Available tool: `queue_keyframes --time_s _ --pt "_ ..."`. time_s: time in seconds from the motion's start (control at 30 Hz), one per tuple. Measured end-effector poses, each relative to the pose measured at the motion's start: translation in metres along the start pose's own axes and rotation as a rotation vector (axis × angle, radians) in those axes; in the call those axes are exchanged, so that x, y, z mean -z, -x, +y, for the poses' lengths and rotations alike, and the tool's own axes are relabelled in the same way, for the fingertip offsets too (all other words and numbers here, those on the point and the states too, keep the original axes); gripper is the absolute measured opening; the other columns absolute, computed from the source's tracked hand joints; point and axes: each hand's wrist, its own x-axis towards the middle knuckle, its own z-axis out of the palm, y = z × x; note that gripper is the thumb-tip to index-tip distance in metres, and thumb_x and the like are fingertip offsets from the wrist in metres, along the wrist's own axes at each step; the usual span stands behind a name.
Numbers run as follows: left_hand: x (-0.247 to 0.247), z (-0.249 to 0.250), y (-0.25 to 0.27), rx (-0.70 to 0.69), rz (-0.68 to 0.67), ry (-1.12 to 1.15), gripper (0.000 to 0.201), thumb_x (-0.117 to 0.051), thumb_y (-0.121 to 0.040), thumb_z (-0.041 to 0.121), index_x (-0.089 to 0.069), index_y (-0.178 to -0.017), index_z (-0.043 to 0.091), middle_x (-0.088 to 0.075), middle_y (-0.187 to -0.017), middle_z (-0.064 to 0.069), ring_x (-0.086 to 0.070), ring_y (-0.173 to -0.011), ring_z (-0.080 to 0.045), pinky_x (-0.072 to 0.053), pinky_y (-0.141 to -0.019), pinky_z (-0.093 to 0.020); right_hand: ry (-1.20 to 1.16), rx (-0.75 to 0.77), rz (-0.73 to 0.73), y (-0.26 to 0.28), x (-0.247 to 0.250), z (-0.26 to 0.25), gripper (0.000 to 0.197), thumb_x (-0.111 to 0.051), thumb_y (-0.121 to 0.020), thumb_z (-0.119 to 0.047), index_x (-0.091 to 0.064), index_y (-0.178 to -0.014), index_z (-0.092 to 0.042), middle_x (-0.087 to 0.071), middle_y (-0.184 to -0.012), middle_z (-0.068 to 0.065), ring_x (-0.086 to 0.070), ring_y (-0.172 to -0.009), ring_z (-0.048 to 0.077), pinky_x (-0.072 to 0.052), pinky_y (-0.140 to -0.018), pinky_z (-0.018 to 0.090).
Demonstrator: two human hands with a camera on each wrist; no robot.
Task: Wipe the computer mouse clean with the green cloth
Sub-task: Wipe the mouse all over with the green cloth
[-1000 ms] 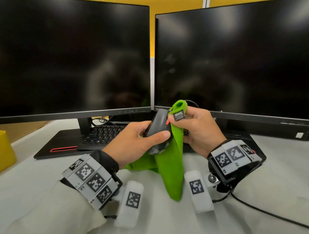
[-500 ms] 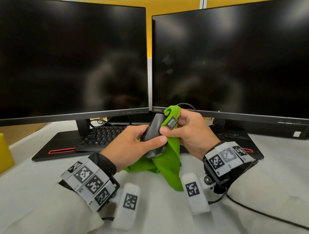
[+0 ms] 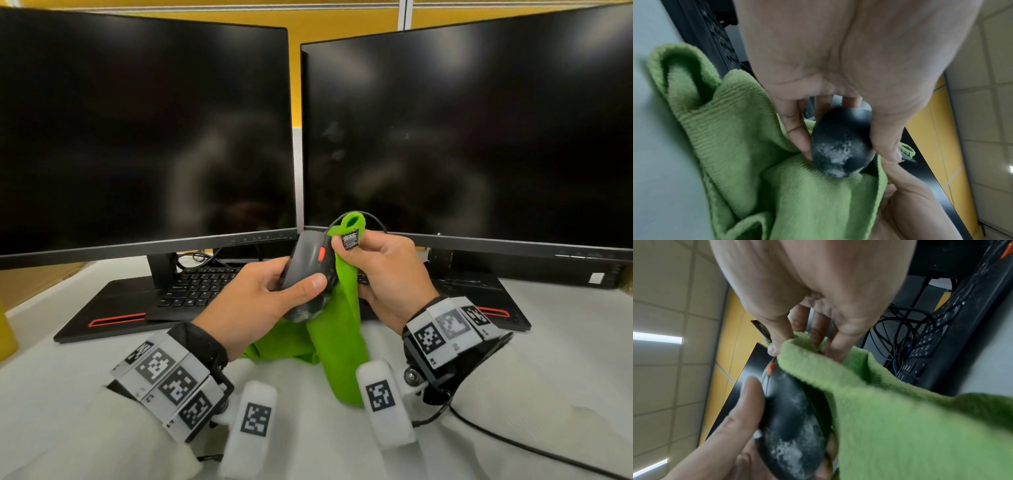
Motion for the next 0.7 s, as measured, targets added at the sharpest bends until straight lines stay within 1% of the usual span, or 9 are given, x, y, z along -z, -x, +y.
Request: queue_keyframes --time_s 0.07,0.13,0.2,0.27,0.33,0.43,0.5,0.57,0.7 --pt "0.0010 -0.0018 -0.0003 0.025 0.021 0.080 0.044 -0.069 -0.087 0.036 -0.072 -0.124 0.013 -0.079 -0.117 -0.012 -0.074 -0.114 -0.031 -0.057 -0.102 -0.051 -0.025 0.017 -0.026 0.0003 -0.0015 0.0039 0.018 -0.070 -0.094 -0.005 -0.077 -0.111 -0.001 -0.079 -0.107 0.021 -0.076 -0.102 0.035 -0.061 -0.094 0.054" --pt "0.0013 -0.0035 -0.0002 0.042 0.009 0.127 0.048 -0.068 -0.087 0.038 -0.070 -0.127 0.010 -0.077 -0.122 -0.015 -0.072 -0.118 -0.034 -0.054 -0.106 -0.056 -0.047 0.016 -0.081 0.0006 -0.0026 0.0077 0.025 -0.074 -0.089 0.000 -0.074 -0.114 0.002 -0.076 -0.112 0.024 -0.074 -0.105 0.037 -0.059 -0.097 0.053" --pt "0.0003 -0.0043 0.0002 0.061 -0.022 0.159 0.049 -0.066 -0.089 0.035 -0.069 -0.128 0.006 -0.075 -0.124 -0.018 -0.071 -0.119 -0.035 -0.056 -0.104 -0.052 -0.059 -0.008 -0.124 0.0004 -0.0026 0.0077 0.033 -0.081 -0.081 -0.003 -0.074 -0.113 0.003 -0.076 -0.110 0.026 -0.073 -0.102 0.039 -0.058 -0.097 0.054" --pt "-0.0010 -0.0044 0.0006 0.066 -0.049 0.180 0.047 -0.064 -0.089 0.031 -0.068 -0.127 0.003 -0.076 -0.122 -0.017 -0.073 -0.114 -0.030 -0.061 -0.095 -0.041 -0.046 -0.026 -0.097 -0.0010 -0.0012 0.0053 0.035 -0.086 -0.075 -0.010 -0.077 -0.106 0.002 -0.076 -0.100 0.023 -0.073 -0.093 0.036 -0.060 -0.092 0.053" --pt "-0.0015 -0.0043 0.0007 0.061 -0.057 0.187 0.046 -0.064 -0.088 0.030 -0.069 -0.126 0.004 -0.077 -0.120 -0.015 -0.074 -0.110 -0.026 -0.061 -0.091 -0.037 -0.045 -0.035 -0.055 -0.0024 0.0003 0.0028 0.024 -0.080 -0.083 -0.015 -0.078 -0.100 0.003 -0.076 -0.094 0.021 -0.073 -0.087 0.034 -0.061 -0.089 0.053" --pt "0.0003 -0.0036 0.0007 0.063 -0.046 0.215 0.050 -0.061 -0.090 0.032 -0.066 -0.131 0.005 -0.074 -0.127 -0.017 -0.071 -0.119 -0.031 -0.057 -0.103 -0.044 -0.112 -0.048 -0.091 -0.0015 0.0021 0.0013 0.019 -0.066 -0.094 -0.003 -0.075 -0.109 0.006 -0.076 -0.104 0.024 -0.075 -0.095 0.035 -0.062 -0.091 0.051" --pt "0.0017 -0.0025 0.0009 0.076 -0.043 0.238 0.050 -0.058 -0.093 0.032 -0.064 -0.135 0.005 -0.073 -0.131 -0.016 -0.068 -0.125 -0.032 -0.053 -0.109 -0.048 -0.127 -0.062 -0.158 0.0001 0.0030 0.0016 0.030 -0.064 -0.091 0.008 -0.069 -0.120 0.008 -0.074 -0.111 0.024 -0.073 -0.101 0.035 -0.061 -0.093 0.050" --pt "0.0017 -0.0021 0.0012 0.083 -0.046 0.237 0.051 -0.057 -0.094 0.034 -0.063 -0.136 0.006 -0.073 -0.132 -0.015 -0.067 -0.126 -0.031 -0.052 -0.110 -0.049 -0.085 -0.046 -0.188 0.0007 0.0031 0.0029 0.043 -0.072 -0.081 0.009 -0.067 -0.123 0.007 -0.074 -0.111 0.022 -0.072 -0.102 0.035 -0.061 -0.094 0.051" --pt "-0.0011 -0.0035 0.0016 0.080 -0.061 0.208 0.052 -0.060 -0.092 0.035 -0.065 -0.131 0.002 -0.073 -0.130 -0.019 -0.068 -0.125 -0.035 -0.054 -0.108 -0.047 -0.071 -0.027 -0.122 -0.0024 -0.0022 0.0065 0.050 -0.089 -0.063 -0.006 -0.071 -0.109 0.006 -0.075 -0.098 0.020 -0.071 -0.093 0.035 -0.060 -0.093 0.052"
